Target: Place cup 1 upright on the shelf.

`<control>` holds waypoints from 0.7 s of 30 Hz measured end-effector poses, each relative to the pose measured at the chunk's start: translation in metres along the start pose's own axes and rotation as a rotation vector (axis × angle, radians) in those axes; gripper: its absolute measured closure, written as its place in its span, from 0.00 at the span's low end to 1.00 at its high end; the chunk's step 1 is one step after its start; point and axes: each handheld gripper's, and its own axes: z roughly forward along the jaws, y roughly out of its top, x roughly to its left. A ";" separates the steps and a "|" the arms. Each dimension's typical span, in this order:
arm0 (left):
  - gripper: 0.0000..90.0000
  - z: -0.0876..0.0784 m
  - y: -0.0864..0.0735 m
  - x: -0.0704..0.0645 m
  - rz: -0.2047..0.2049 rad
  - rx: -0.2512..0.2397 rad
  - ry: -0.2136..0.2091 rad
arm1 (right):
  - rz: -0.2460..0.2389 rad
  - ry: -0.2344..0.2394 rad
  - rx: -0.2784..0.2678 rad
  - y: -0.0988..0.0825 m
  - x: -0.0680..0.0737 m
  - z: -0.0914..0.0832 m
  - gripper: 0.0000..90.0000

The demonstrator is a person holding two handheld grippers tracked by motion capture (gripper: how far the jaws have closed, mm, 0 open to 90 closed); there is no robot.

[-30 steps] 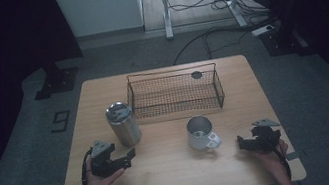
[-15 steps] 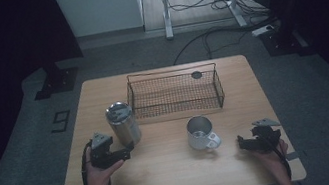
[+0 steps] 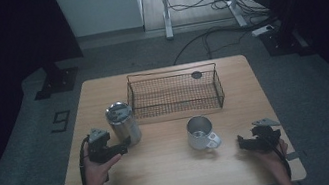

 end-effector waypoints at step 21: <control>0.14 0.014 0.014 0.006 0.031 -0.028 0.019 | 0.003 -0.004 0.000 0.000 0.000 0.000 0.00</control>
